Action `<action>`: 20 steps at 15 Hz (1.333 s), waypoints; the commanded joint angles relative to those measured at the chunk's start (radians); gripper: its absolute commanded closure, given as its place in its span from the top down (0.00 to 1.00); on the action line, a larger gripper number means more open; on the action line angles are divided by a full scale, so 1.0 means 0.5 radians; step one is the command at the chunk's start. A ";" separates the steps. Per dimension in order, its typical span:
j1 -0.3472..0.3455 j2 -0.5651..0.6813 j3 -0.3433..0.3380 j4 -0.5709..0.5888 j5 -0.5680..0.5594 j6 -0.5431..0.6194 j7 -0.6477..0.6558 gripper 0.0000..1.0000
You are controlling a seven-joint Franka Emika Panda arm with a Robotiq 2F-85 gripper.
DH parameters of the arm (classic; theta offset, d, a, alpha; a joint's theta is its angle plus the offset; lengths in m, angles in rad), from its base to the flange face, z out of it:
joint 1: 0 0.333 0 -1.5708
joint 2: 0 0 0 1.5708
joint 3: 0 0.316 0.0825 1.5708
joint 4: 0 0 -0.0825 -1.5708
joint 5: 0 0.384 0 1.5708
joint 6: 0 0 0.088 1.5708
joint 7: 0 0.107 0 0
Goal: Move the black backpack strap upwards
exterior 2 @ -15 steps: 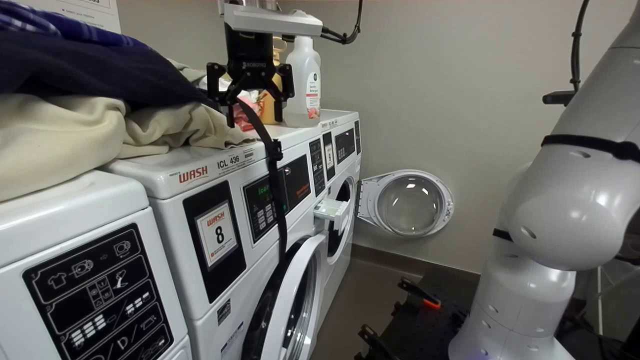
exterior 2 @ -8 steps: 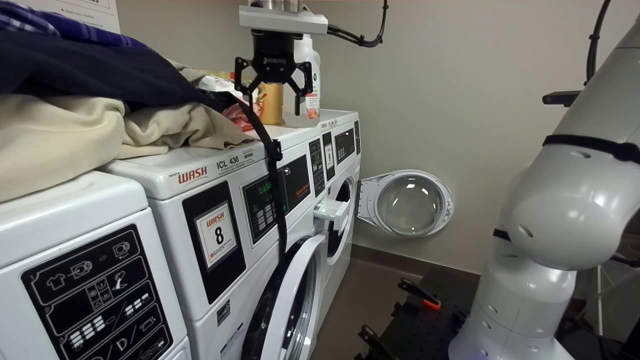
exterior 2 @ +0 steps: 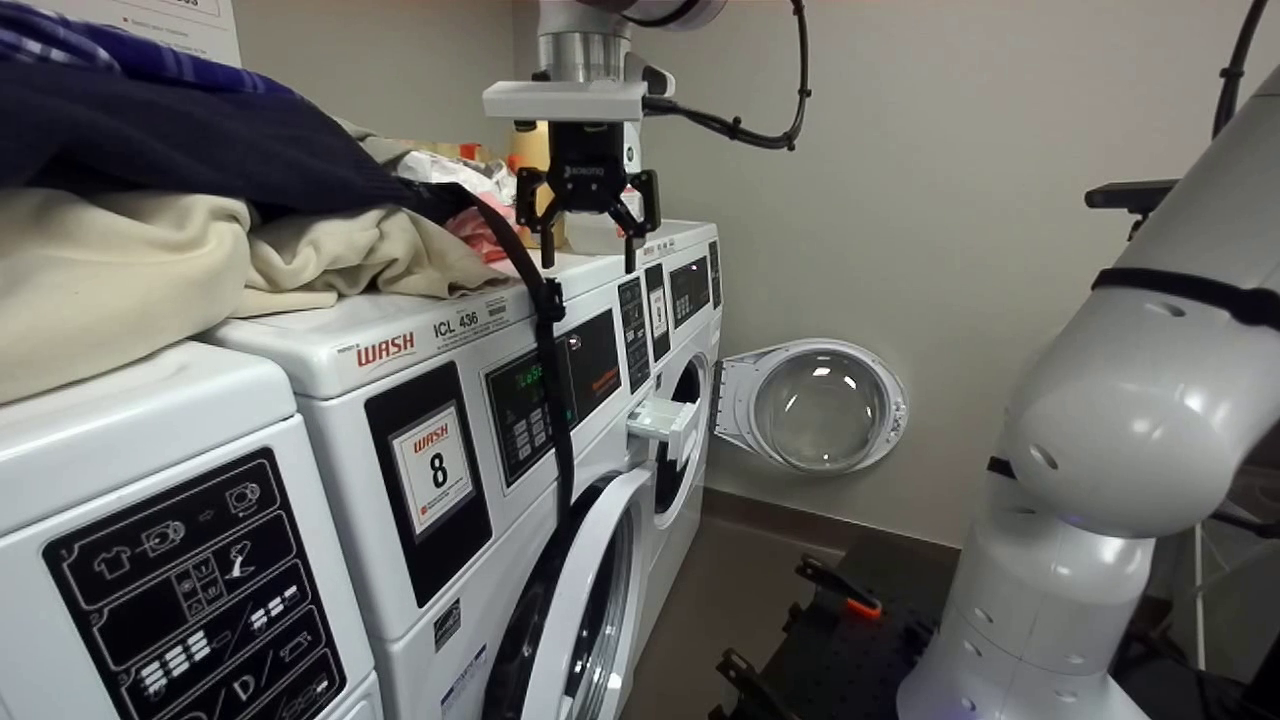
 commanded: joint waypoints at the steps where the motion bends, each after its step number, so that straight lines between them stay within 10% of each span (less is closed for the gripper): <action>1: -0.022 -0.095 -0.010 -0.135 0.076 0.106 0.326 1.00; 13: -0.062 -0.114 0.006 -0.294 0.094 0.697 1.420 1.00; 20: -0.100 -0.122 0.019 -0.364 -0.104 0.908 1.812 0.36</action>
